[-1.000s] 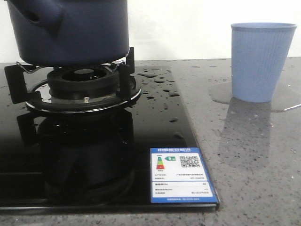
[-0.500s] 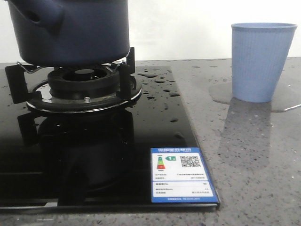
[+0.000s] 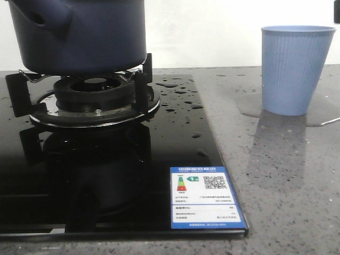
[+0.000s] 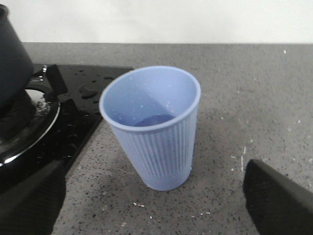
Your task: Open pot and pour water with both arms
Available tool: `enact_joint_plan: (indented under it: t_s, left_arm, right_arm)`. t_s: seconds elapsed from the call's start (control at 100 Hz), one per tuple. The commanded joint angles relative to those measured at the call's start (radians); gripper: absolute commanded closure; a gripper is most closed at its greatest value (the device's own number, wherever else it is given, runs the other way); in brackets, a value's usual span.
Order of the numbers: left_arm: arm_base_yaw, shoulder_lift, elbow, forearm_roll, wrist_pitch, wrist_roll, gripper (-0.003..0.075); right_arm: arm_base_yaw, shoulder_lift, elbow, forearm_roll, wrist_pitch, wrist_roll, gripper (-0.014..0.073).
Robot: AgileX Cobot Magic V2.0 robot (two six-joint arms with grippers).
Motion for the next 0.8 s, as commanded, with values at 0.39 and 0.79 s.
enact_joint_plan:
  t_s: [0.39, 0.79]
  left_arm:
    - [-0.001, -0.03, -0.036, -0.101, 0.0, -0.012, 0.0409]
    - [-0.001, -0.03, -0.036, -0.101, 0.0, -0.012, 0.0409]
  right_arm:
    - [0.316, 0.146, -0.027, 0.02, -0.469, -0.047, -0.0051]
    - [0.425, 0.346, -0.027, -0.136, -0.758, 0.218, -0.005]
